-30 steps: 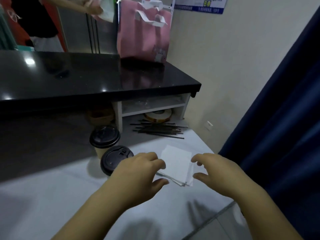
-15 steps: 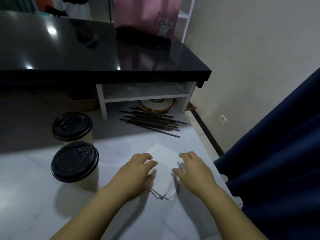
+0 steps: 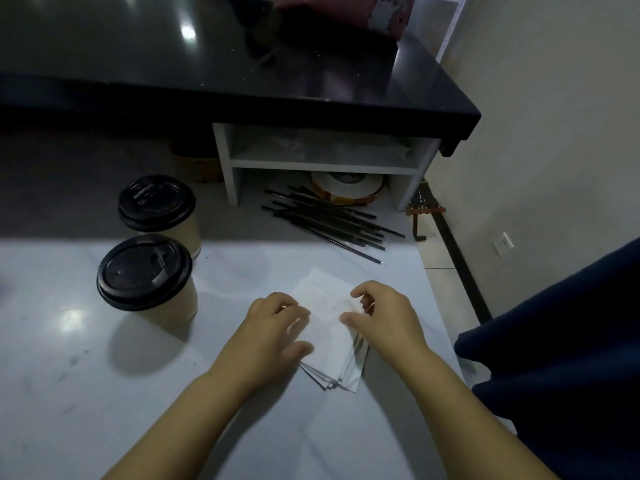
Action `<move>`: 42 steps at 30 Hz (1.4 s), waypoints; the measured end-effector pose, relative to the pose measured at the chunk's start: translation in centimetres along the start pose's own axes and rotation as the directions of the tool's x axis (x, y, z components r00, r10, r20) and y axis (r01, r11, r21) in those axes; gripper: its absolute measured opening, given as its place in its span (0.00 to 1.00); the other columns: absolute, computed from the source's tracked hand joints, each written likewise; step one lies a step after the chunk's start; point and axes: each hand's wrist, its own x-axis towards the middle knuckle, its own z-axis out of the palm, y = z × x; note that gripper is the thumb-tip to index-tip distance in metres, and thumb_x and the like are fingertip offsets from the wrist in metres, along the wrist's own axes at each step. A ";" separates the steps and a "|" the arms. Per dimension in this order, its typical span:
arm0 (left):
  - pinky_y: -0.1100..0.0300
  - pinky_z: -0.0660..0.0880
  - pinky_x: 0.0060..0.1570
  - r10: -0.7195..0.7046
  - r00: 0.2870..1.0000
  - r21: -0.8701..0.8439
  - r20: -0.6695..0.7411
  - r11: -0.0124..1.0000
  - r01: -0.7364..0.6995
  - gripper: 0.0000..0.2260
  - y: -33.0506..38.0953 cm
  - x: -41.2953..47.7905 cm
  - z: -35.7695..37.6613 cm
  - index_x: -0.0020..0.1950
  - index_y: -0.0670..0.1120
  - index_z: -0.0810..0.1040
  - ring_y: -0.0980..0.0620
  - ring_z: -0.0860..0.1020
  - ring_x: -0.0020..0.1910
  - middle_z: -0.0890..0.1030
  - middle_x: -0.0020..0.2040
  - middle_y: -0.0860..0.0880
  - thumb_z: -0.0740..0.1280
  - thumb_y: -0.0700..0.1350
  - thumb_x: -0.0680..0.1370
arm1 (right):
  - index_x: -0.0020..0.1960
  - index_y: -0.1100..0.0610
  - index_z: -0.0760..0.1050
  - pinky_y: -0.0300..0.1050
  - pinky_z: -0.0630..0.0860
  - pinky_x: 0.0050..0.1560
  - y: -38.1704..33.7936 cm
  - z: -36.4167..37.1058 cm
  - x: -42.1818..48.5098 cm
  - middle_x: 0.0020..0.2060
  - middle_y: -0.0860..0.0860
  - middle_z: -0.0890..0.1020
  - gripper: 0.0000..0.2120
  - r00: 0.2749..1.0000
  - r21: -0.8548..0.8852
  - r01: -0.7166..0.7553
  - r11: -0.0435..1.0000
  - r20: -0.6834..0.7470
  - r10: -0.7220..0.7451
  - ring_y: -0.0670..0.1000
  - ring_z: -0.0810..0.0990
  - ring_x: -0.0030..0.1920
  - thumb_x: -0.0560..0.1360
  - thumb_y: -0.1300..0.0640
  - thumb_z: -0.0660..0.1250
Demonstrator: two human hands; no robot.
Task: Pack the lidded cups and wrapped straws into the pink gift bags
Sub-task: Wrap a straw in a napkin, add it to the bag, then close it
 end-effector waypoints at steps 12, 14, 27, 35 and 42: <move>0.61 0.66 0.55 -0.152 0.979 -0.094 -0.135 0.986 0.141 0.25 0.0 0.2 0.6 0.64 0.51 0.71 0.50 0.68 0.58 0.71 0.59 0.52 0.73 0.53 0.69 | 0.44 0.50 0.76 0.41 0.76 0.43 0.8 -1.3 -0.5 0.38 0.43 0.78 0.02 0.994 0.158 0.049 0.986 -0.101 -0.033 0.45 0.77 0.39 0.74 0.56 0.69; 0.58 0.70 0.55 -0.178 0.974 -0.120 -0.142 0.979 0.162 0.26 0.0 0.3 0.5 0.64 0.50 0.71 0.50 0.70 0.56 0.71 0.58 0.53 0.73 0.53 0.69 | 0.51 0.51 0.76 0.40 0.76 0.44 0.9 -1.5 -0.4 0.39 0.42 0.77 0.05 0.997 0.172 0.024 0.985 -0.070 -0.012 0.44 0.76 0.41 0.76 0.57 0.67; 0.73 0.66 0.50 -0.198 0.972 -0.211 -0.126 0.963 0.168 0.27 0.0 0.5 0.0 0.65 0.52 0.69 0.61 0.64 0.55 0.68 0.54 0.60 0.72 0.56 0.69 | 0.43 0.47 0.78 0.33 0.74 0.39 0.7 -3.1 -1.6 0.38 0.40 0.80 0.10 0.979 0.282 0.201 0.938 -0.037 -0.199 0.41 0.77 0.38 0.76 0.61 0.65; 0.69 0.68 0.33 -0.144 0.989 -0.271 -0.012 0.953 0.136 0.09 -0.6 -0.1 -1.4 0.34 0.56 0.77 0.61 0.74 0.34 0.78 0.33 0.61 0.70 0.44 0.72 | 0.41 0.46 0.79 0.41 0.77 0.36 0.8 -2.7 -0.9 0.37 0.47 0.82 0.06 0.991 0.339 0.043 0.940 0.104 -0.082 0.47 0.79 0.35 0.75 0.49 0.66; 0.66 0.72 0.41 -0.139 0.985 -0.289 0.102 0.943 0.163 0.07 -1.1 0.1 -2.5 0.40 0.55 0.81 0.62 0.77 0.40 0.81 0.38 0.58 0.71 0.42 0.71 | 0.56 0.52 0.76 0.48 0.76 0.53 -0.3 -1.9 1.4 0.49 0.47 0.77 0.16 0.986 -0.056 0.044 0.997 0.164 -0.034 0.47 0.77 0.49 0.70 0.50 0.72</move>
